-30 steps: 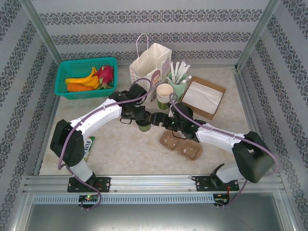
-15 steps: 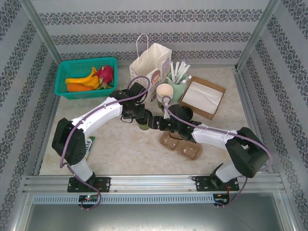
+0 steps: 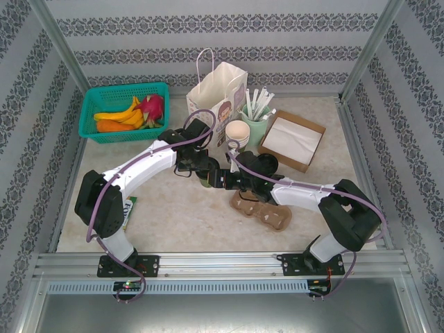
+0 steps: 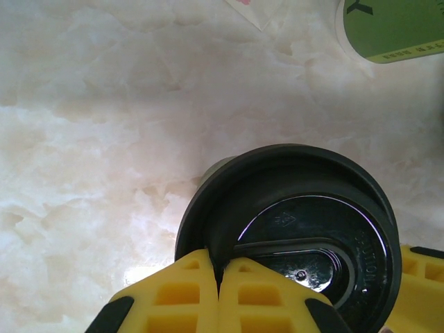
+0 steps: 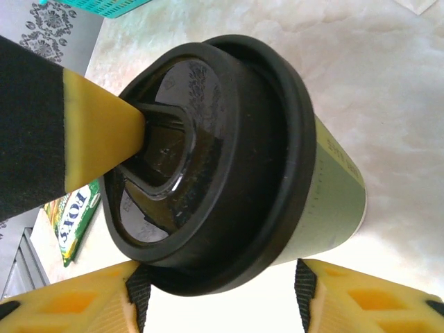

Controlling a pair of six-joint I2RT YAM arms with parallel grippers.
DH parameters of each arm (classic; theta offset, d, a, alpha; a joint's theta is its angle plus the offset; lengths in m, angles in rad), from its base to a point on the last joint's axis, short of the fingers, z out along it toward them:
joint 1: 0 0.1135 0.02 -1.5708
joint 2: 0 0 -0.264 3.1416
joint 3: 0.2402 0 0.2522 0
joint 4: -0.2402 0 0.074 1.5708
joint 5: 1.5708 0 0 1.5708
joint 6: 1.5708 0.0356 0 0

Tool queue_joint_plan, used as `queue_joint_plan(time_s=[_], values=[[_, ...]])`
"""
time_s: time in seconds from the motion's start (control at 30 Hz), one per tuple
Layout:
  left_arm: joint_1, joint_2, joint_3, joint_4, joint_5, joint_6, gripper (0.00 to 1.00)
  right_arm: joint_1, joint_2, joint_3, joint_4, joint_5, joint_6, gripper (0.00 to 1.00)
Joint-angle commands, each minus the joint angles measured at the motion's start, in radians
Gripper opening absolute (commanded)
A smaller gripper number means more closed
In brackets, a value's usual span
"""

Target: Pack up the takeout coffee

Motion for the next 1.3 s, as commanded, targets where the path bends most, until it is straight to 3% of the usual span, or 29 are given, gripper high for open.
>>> queue_joint_plan(time_s=[0.0, 0.3, 0.6, 0.73, 1.27], values=[[0.008, 0.074, -0.1, -0.039, 0.031, -0.017, 0.0, 0.004, 0.044, -0.012, -0.014, 0.1, 0.009, 0.53], [0.009, 0.11, -0.151, -0.048, 0.011, 0.035, 0.0, -0.017, 0.044, -0.084, -0.031, 0.127, 0.045, 0.49], [0.009, 0.089, -0.037, -0.114, -0.059, 0.076, 0.0, -0.045, -0.019, 0.012, -0.049, 0.021, 0.051, 0.51], [0.008, 0.073, 0.005, -0.142, -0.085, 0.077, 0.0, -0.054, -0.04, 0.038, -0.049, 0.015, 0.067, 0.55], [0.009, 0.079, 0.078, -0.159, -0.019, 0.111, 0.0, -0.08, -0.043, 0.096, -0.013, -0.002, 0.175, 0.69]])
